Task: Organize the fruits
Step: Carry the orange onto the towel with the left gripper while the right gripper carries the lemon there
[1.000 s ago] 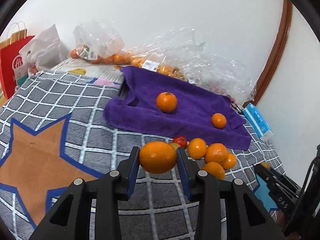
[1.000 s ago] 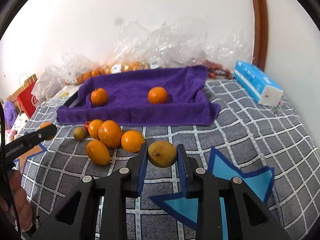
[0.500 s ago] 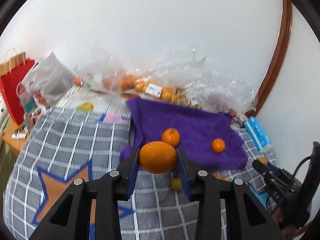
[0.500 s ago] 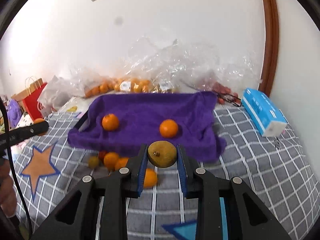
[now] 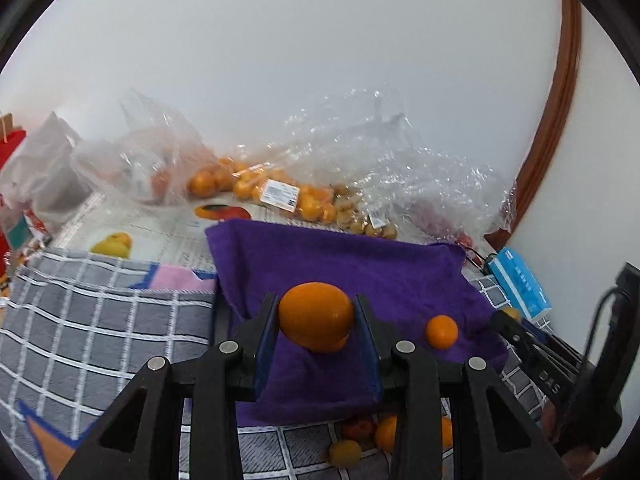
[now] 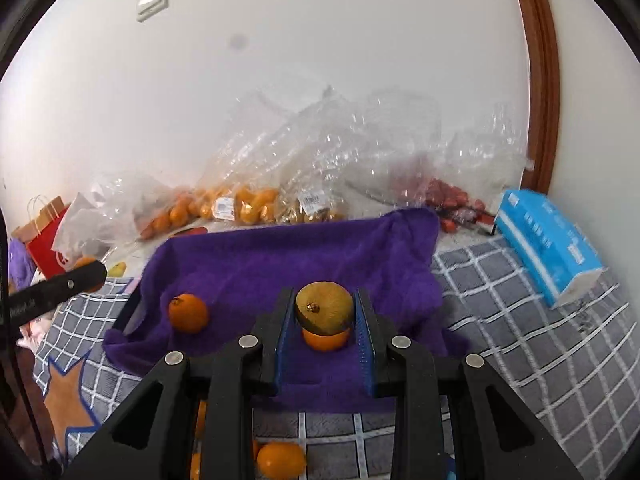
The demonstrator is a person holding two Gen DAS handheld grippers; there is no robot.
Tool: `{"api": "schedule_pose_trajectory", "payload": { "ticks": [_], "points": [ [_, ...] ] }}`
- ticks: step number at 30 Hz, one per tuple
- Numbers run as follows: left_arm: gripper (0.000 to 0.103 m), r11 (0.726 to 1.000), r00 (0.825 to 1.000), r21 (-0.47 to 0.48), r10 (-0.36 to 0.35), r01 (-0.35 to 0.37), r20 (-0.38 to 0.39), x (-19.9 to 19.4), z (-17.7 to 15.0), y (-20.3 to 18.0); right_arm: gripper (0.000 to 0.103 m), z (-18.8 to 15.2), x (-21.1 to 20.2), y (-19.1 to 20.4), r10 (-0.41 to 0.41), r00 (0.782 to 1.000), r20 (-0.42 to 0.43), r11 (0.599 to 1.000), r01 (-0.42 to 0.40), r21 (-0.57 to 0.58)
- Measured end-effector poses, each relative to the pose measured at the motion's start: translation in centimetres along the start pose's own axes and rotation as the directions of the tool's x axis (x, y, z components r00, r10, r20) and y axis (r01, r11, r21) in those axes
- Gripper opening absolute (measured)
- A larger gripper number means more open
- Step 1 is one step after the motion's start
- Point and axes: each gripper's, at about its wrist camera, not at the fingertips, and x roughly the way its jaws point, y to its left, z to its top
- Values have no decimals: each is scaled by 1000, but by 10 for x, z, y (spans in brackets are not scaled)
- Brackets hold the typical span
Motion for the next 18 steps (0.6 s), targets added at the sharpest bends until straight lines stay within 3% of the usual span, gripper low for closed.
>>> {"api": "schedule_pose_trajectory", "payload": {
  "ticks": [4, 8, 18],
  "points": [
    [35, 1000, 1000, 22, 21, -21, 10, 10, -9, 0, 29, -11, 15, -6, -3, 1000, -14, 1000, 3, 8],
    [35, 1000, 1000, 9, -10, 10, -6, 17, -13, 1, 29, -12, 16, -8, -28, 1000, 0, 1000, 28, -11],
    [35, 999, 999, -31, -21, 20, -27, 27, -17, 8, 29, -14, 19, -17, 3, 1000, 4, 999, -3, 39]
  ]
}}
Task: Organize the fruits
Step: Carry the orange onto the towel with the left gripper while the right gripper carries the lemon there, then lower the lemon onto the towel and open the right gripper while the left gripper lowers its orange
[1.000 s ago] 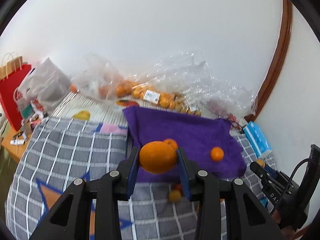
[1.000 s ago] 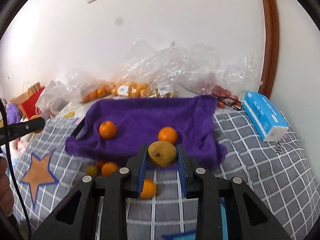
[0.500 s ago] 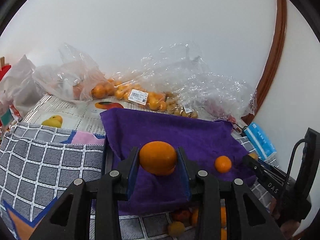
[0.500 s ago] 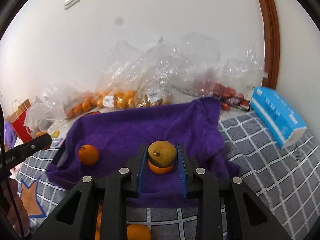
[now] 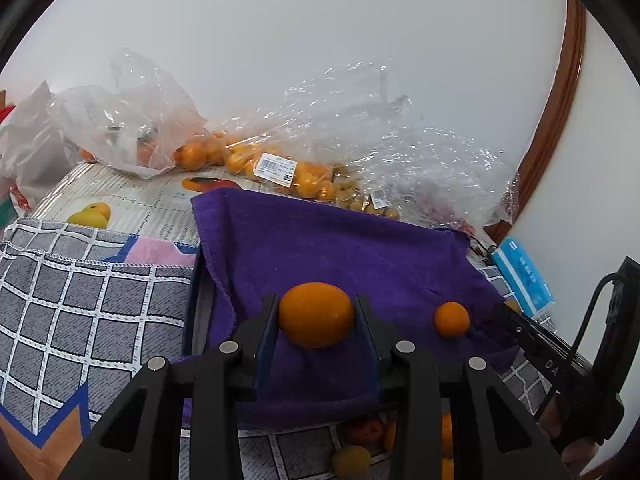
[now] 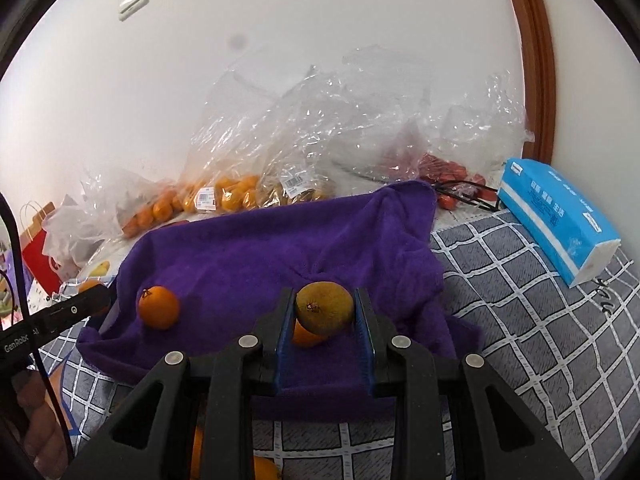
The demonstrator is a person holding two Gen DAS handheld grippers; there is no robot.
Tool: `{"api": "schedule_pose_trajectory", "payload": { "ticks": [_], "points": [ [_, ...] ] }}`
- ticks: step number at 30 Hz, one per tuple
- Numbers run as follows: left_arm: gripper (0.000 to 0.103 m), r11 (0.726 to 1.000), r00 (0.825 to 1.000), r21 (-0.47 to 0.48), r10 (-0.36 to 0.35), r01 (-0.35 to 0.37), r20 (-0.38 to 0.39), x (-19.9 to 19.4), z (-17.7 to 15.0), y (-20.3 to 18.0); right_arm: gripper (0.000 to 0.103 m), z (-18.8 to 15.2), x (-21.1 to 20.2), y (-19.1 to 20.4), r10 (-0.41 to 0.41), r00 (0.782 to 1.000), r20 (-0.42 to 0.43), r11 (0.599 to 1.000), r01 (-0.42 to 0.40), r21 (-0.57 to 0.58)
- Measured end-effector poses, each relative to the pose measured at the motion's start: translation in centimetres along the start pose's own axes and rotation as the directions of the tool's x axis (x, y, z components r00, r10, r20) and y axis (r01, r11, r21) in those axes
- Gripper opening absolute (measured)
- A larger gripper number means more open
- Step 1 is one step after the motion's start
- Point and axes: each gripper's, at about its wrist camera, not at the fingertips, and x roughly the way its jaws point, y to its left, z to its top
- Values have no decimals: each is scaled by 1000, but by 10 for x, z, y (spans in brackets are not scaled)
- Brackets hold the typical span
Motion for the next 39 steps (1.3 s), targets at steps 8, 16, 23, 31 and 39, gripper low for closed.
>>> {"api": "schedule_pose_trajectory", "payload": {
  "ticks": [8, 16, 23, 31, 39],
  "points": [
    [35, 1000, 1000, 8, -2, 2, -19, 5, -2, -3, 29, -4, 4, 1, -2, 1000, -11, 1000, 2, 10],
    [35, 1000, 999, 14, -10, 11, -33, 8, -5, -4, 29, -4, 3, -2, -7, 1000, -6, 1000, 8, 20],
    [35, 1000, 999, 29, -2, 3, -42, 11, -6, -6, 29, -4, 4, -2, -17, 1000, -15, 1000, 17, 17],
    [35, 999, 998, 40, -4, 6, -70, 16, -6, -9, 29, -5, 5, -2, -31, 999, -27, 1000, 31, 4],
    [35, 999, 996, 35, -4, 7, -87, 19, -7, -8, 29, -6, 9, -2, -47, 998, -40, 999, 48, 2]
  ]
}}
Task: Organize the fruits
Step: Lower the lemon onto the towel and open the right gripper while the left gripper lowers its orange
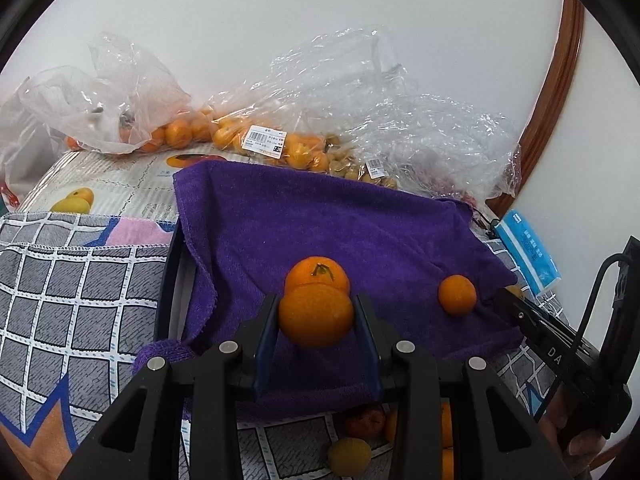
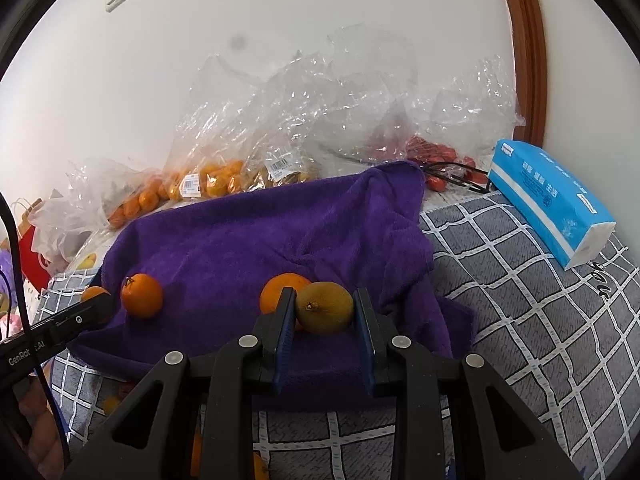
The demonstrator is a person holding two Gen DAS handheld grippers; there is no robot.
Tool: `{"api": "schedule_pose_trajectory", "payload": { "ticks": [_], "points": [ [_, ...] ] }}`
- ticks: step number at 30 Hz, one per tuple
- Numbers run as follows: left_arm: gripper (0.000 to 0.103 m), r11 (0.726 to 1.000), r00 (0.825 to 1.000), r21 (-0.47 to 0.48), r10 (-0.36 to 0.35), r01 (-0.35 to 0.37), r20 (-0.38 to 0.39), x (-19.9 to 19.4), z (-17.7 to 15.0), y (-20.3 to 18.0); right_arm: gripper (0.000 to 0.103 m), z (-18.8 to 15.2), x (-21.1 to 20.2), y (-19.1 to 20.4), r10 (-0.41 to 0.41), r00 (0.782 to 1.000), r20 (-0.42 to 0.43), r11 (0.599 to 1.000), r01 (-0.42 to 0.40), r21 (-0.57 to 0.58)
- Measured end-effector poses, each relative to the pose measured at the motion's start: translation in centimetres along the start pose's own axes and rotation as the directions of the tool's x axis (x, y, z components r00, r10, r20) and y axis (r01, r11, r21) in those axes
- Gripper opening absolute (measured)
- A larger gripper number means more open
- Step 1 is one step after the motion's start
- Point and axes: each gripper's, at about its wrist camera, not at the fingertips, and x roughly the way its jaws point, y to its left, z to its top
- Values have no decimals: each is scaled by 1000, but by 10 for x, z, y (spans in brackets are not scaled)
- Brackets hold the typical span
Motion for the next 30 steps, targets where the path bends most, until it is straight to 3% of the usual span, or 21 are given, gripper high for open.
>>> {"api": "schedule_pose_trajectory", "payload": {
  "ticks": [30],
  "points": [
    [35, 1000, 997, 17, 1, 0, -72, 14, -5, -1, 29, -5, 12, 7, -23, 998, -53, 999, 20, -45]
  ]
}}
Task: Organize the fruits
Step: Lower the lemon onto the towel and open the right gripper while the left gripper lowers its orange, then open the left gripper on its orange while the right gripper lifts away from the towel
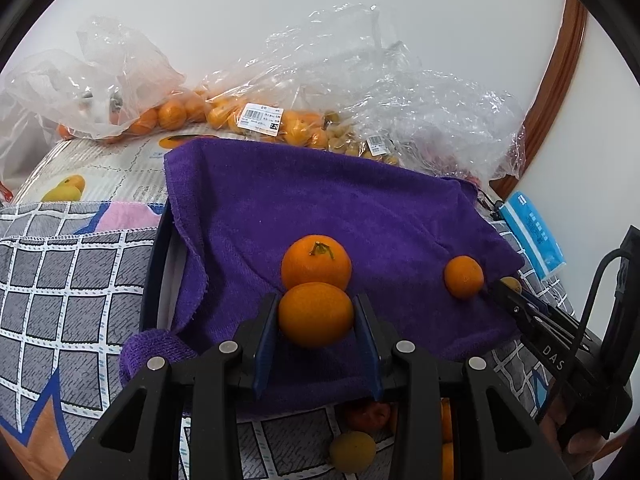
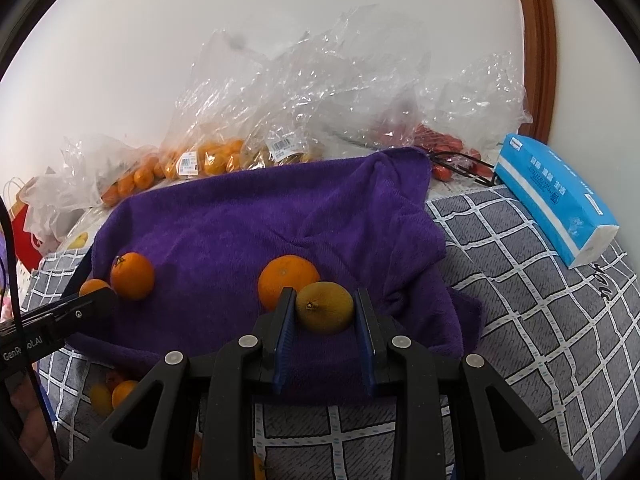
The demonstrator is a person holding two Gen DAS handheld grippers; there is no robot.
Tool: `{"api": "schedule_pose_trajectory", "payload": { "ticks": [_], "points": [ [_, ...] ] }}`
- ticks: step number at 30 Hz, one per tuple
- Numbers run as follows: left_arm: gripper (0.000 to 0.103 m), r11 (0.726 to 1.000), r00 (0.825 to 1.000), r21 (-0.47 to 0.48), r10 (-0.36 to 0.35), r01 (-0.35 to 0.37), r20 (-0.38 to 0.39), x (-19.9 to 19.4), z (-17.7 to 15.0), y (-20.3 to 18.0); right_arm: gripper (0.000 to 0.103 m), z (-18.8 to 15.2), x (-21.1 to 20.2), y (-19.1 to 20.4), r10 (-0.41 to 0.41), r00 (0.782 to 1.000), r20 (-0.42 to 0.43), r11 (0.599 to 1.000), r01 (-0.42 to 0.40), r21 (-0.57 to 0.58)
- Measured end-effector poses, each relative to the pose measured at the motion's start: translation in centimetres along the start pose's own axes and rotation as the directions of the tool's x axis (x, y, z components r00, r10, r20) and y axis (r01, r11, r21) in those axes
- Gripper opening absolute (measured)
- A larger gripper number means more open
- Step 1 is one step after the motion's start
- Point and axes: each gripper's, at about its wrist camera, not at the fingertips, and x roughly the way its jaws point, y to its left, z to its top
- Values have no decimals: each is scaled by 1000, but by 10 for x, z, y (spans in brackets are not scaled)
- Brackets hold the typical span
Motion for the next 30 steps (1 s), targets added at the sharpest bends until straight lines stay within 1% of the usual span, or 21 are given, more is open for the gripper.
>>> {"api": "schedule_pose_trajectory", "payload": {
  "ticks": [11, 20, 23, 24, 26, 28, 30],
  "points": [
    [35, 1000, 1000, 8, -11, 11, -4, 0, 0, -1, 29, -1, 4, 2, -7, 1000, -20, 1000, 7, -16],
    [35, 1000, 1000, 12, -11, 11, -2, -1, 0, -2, 35, -2, 2, 6, -10, 1000, -11, 999, 9, -35],
    [35, 1000, 1000, 8, -22, 22, 0, -1, 1, -2, 43, -1, -1, 6, -13, 1000, 2, 999, 13, -33],
    [35, 1000, 1000, 8, -23, 23, 1, -2, 1, -1, 48, -1, -2, 6, -13, 1000, 7, 999, 14, -31],
    [35, 1000, 1000, 5, -23, 23, 7, -3, 2, 0, 50, -1, -4, 5, -12, 1000, 19, 1000, 13, -26],
    [39, 1000, 1000, -3, -27, 27, 13, -4, 2, 1, 54, -1, -6, 5, -8, 1000, 28, 1000, 9, -22],
    [40, 999, 999, -9, -32, 32, 20, -5, 3, 2, 55, -1, -7, 5, -8, 999, 34, 1000, 9, -21]
  ]
}}
